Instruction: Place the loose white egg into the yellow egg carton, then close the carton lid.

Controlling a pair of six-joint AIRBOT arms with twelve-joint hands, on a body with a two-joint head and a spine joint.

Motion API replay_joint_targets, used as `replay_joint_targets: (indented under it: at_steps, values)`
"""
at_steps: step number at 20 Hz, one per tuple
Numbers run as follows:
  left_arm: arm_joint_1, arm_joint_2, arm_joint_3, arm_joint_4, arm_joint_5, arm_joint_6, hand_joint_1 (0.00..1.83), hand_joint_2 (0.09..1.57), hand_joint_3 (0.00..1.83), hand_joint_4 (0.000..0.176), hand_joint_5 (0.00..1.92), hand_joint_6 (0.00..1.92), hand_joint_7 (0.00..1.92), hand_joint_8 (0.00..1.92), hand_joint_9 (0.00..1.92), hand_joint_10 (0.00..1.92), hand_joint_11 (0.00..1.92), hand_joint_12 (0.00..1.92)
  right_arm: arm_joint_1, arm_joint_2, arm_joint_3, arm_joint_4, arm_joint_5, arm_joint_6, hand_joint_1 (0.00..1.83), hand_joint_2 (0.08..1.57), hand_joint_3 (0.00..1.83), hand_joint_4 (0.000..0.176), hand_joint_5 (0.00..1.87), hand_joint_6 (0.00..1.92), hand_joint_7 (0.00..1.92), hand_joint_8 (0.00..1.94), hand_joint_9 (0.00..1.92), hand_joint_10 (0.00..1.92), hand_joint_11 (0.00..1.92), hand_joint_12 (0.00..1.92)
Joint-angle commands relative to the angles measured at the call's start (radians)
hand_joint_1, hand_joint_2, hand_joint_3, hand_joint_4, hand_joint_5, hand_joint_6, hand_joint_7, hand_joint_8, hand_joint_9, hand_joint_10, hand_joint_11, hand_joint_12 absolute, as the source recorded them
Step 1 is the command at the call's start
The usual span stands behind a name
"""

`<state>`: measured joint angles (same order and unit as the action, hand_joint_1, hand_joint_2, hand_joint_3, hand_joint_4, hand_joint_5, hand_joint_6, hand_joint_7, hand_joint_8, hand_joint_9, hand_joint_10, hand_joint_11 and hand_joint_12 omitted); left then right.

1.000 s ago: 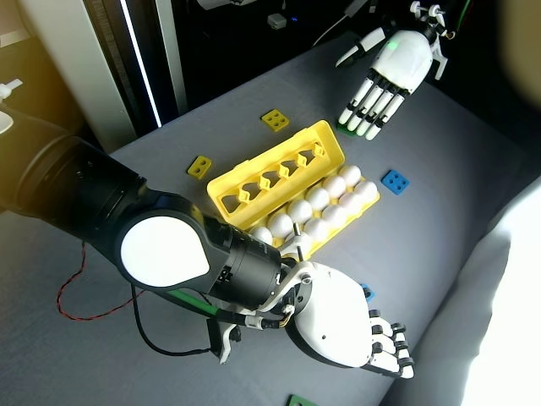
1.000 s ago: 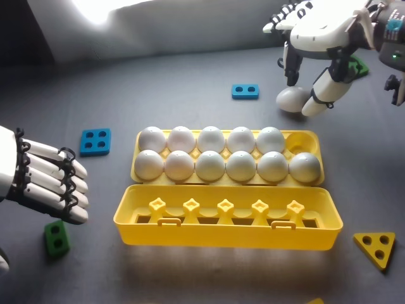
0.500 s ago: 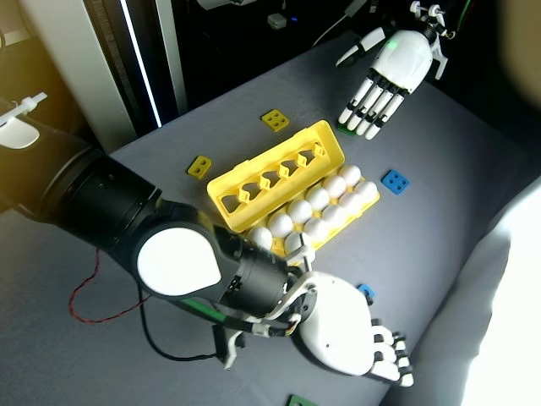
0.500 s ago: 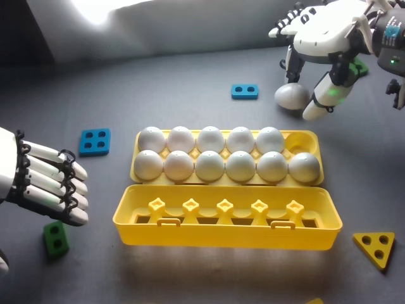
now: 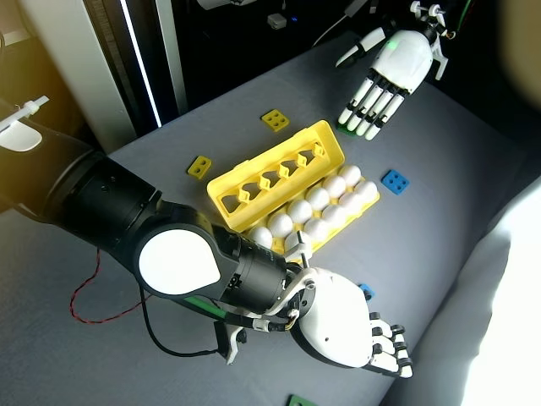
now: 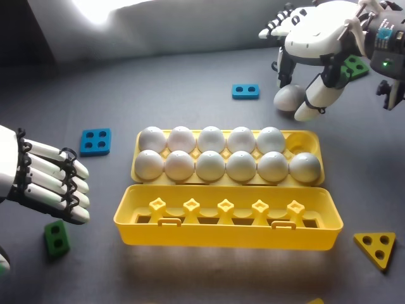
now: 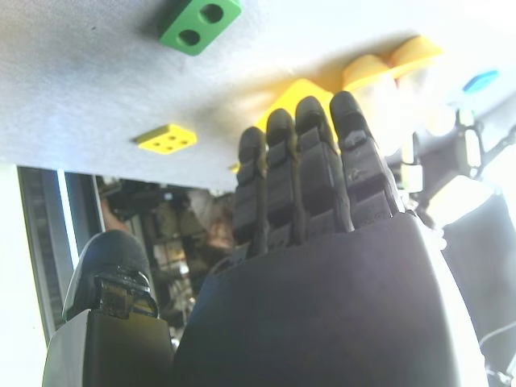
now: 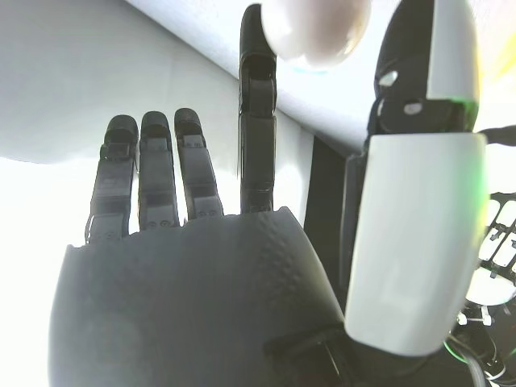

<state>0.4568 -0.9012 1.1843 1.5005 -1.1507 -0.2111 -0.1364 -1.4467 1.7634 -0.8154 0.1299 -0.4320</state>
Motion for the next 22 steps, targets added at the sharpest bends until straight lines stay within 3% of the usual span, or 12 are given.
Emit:
replay_joint_targets:
  at_steps: [1,5,6,9,10,11,16,17,18,20,22]
  values:
    - [-0.004,0.014,0.005,-0.065,-0.048,-0.004,0.00,1.19,0.00,0.000,0.26,0.01,0.26,0.00,0.21,0.00,0.00,0.34,0.001,0.012,0.007,0.011,0.056,0.000,0.79,0.80,0.00,0.176,0.95,0.01,0.00,0.00,0.00,0.00,0.00,0.00]
    - [-0.005,0.014,0.005,-0.064,-0.048,-0.004,0.00,1.19,0.00,0.000,0.25,0.00,0.24,0.00,0.19,0.00,0.00,0.30,-0.007,0.011,0.017,0.011,0.062,0.000,0.82,0.78,0.00,0.175,1.00,0.02,0.02,0.01,0.00,0.00,0.00,0.00]
    - [-0.005,0.014,0.005,-0.064,-0.048,-0.004,0.00,1.19,0.00,0.000,0.26,0.00,0.25,0.00,0.20,0.00,0.00,0.32,-0.011,0.010,0.021,0.011,0.064,0.000,0.86,0.76,0.00,0.158,1.04,0.02,0.05,0.00,0.00,0.00,0.00,0.00]
    - [-0.005,0.014,0.005,-0.064,-0.048,-0.004,0.00,1.19,0.00,0.000,0.26,0.00,0.26,0.00,0.21,0.00,0.00,0.37,-0.020,0.010,0.030,0.011,0.068,0.000,0.83,0.77,0.00,0.173,1.03,0.00,0.02,0.00,0.00,0.00,0.00,0.00]
    - [-0.006,0.015,0.005,-0.064,-0.048,-0.004,0.00,1.19,0.00,0.000,0.26,0.00,0.26,0.00,0.21,0.00,0.00,0.36,-0.023,0.010,0.032,0.012,0.071,0.000,0.86,0.75,0.00,0.160,1.03,0.00,0.04,0.01,0.00,0.00,0.00,0.00]
    - [-0.006,0.015,0.005,-0.064,-0.048,-0.004,0.00,1.19,0.00,0.000,0.26,0.00,0.26,0.00,0.21,0.00,0.00,0.37,-0.023,0.010,0.033,0.012,0.072,0.000,0.82,0.77,0.01,0.173,0.99,0.00,0.01,0.00,0.00,0.00,0.00,0.00]
    - [-0.006,0.013,0.004,-0.064,-0.048,-0.004,0.00,1.19,0.00,0.000,0.25,0.00,0.26,0.00,0.21,0.00,0.00,0.37,-0.023,0.004,0.038,0.016,0.083,0.000,0.83,0.76,0.00,0.176,1.02,0.01,0.04,0.01,0.00,0.00,0.00,0.00]
    - [-0.006,0.013,0.004,-0.064,-0.048,-0.004,0.00,1.19,0.00,0.000,0.25,0.00,0.26,0.00,0.20,0.00,0.00,0.35,-0.023,0.000,0.043,0.016,0.084,0.000,0.83,0.76,0.00,0.174,1.01,0.01,0.03,0.01,0.00,0.00,0.00,0.00]
    - [-0.006,0.013,0.004,-0.064,-0.048,-0.004,0.00,1.19,0.00,0.000,0.24,0.00,0.25,0.00,0.20,0.00,0.00,0.35,-0.022,-0.002,0.045,0.016,0.085,0.000,0.87,0.77,0.00,0.154,1.02,0.01,0.04,0.01,0.00,0.00,0.00,0.00]
    - [-0.006,0.013,0.003,-0.064,-0.046,-0.004,0.00,1.19,0.00,0.000,0.24,0.00,0.24,0.00,0.19,0.00,0.00,0.31,-0.017,-0.008,0.050,0.016,0.087,0.000,0.83,0.77,0.00,0.174,1.00,0.00,0.02,0.00,0.00,0.00,0.00,0.00]
    - [-0.006,0.013,0.002,-0.064,-0.046,-0.004,0.00,1.19,0.00,0.000,0.25,0.00,0.25,0.00,0.20,0.00,0.00,0.34,-0.013,-0.016,0.059,0.016,0.094,0.000,0.83,0.77,0.00,0.176,1.00,0.00,0.02,0.00,0.00,0.00,0.00,0.00]
